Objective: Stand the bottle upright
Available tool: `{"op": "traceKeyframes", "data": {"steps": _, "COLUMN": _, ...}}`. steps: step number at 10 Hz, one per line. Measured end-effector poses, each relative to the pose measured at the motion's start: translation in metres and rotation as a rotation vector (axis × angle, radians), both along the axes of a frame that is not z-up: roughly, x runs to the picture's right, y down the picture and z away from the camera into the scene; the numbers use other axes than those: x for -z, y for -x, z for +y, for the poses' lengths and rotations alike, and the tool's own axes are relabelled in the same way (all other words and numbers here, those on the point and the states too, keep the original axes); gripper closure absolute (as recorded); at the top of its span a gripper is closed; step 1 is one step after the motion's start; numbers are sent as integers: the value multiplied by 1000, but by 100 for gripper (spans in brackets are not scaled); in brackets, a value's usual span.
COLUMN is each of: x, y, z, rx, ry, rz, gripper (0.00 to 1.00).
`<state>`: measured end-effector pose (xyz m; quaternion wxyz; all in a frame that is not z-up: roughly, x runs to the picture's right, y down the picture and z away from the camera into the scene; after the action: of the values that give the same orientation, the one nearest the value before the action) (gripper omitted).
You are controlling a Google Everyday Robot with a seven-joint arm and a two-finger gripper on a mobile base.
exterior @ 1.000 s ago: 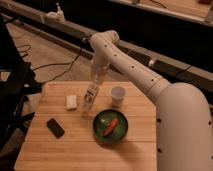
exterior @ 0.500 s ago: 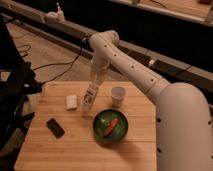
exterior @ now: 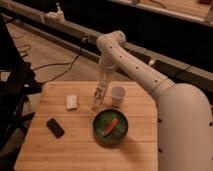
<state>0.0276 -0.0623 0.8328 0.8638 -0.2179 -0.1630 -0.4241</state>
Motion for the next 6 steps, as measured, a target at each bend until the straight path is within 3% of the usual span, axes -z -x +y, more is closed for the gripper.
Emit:
{"op": "traceKeyframes", "data": {"steps": 2, "x": -5, "y": -7, "z": -8, "rx": 24, "ry": -49, "rz": 25, "gripper": 100}}
{"op": "traceKeyframes", "data": {"steps": 4, "x": -10, "y": -5, "z": -11, "rx": 105, "ry": -88, "rz": 55, "gripper": 100}}
{"op": "traceKeyframes", "data": {"steps": 6, "x": -15, "y": 1, "z": -7, "rx": 162, "ry": -101, "rz": 73, "gripper": 100}}
